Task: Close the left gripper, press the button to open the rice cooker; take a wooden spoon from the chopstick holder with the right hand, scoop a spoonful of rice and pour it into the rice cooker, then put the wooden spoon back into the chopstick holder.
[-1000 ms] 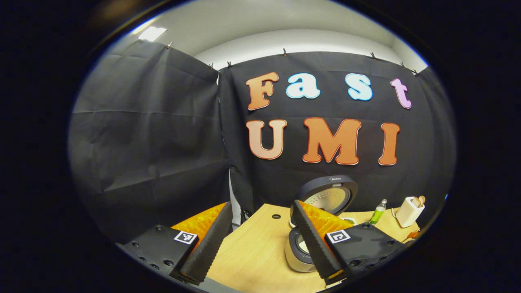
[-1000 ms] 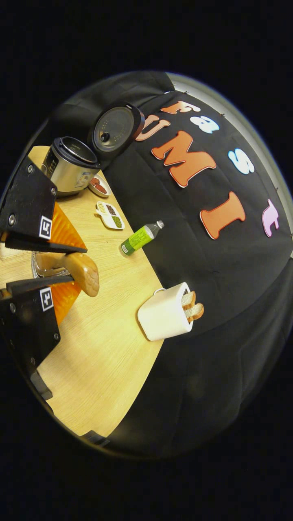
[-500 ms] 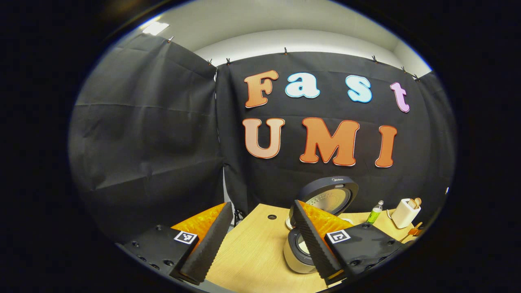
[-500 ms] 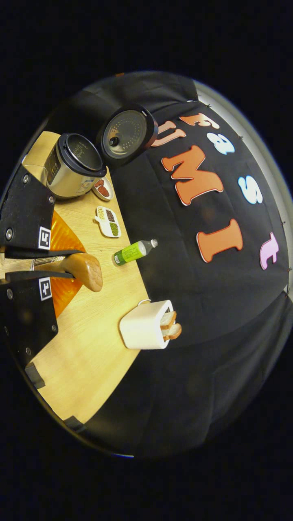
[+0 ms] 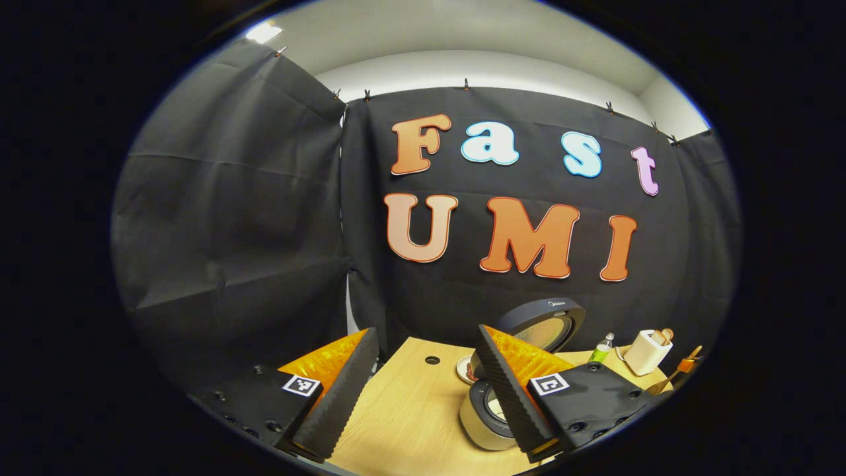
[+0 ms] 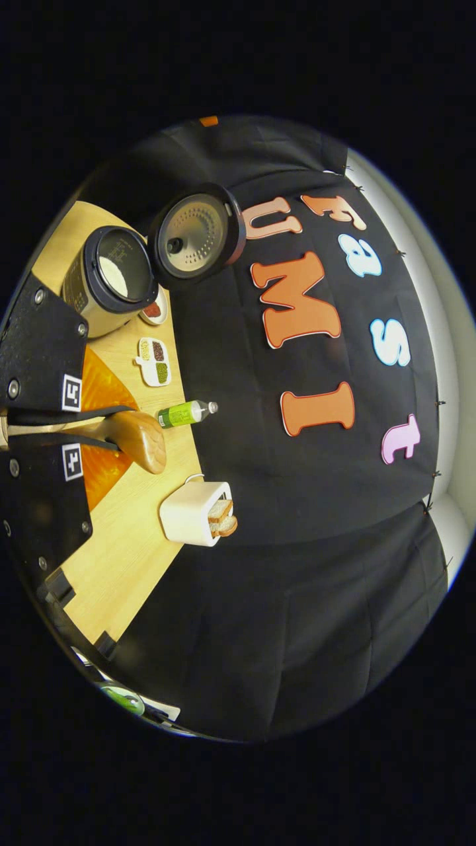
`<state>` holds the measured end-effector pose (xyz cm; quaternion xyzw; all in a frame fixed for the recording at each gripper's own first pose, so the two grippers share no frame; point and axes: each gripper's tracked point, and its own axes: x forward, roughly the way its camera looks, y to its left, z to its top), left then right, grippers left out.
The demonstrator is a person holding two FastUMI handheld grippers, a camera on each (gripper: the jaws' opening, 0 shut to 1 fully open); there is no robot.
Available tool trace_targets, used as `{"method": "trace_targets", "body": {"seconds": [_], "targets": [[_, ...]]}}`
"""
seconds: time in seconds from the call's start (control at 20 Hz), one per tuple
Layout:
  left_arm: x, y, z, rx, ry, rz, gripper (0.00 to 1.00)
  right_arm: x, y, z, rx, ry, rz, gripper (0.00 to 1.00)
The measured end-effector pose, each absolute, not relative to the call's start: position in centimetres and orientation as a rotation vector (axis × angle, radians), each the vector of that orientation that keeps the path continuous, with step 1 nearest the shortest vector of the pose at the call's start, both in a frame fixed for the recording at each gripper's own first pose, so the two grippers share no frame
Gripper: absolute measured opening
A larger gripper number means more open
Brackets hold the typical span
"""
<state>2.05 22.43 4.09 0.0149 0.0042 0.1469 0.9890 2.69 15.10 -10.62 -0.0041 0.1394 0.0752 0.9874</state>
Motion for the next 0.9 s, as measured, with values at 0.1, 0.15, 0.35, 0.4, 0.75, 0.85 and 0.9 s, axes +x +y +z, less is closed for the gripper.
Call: {"method": "trace_targets", "body": {"seconds": [0.1,0.15,0.35,0.4,0.75,0.85,0.9], "targets": [[2.7,23.0,4.0,0.031,0.010,0.267,1.00,0.9,17.1,-10.9,-0.004,0.281,0.160,0.04],[3.1,23.2,4.2,0.031,0.011,0.253,1.00,0.2,17.9,-11.2,-0.005,0.285,0.162,0.04],[4.0,24.0,3.3,0.040,0.029,0.206,1.00,-1.4,20.0,-14.8,-0.030,0.340,0.136,0.03],[4.1,24.1,3.1,0.040,0.037,0.195,1.00,-1.6,20.1,-15.8,-0.034,0.357,0.118,0.04],[3.7,25.9,1.4,0.078,0.081,0.187,1.00,-2.0,18.0,-22.2,-0.066,0.448,-0.082,0.04],[3.4,26.4,1.2,0.074,0.088,0.194,0.98,-1.9,17.6,-23.1,-0.083,0.450,-0.113,0.03],[3.3,26.8,1.2,0.070,0.089,0.198,0.97,-1.9,17.2,-23.5,-0.094,0.452,-0.144,0.04]]}}
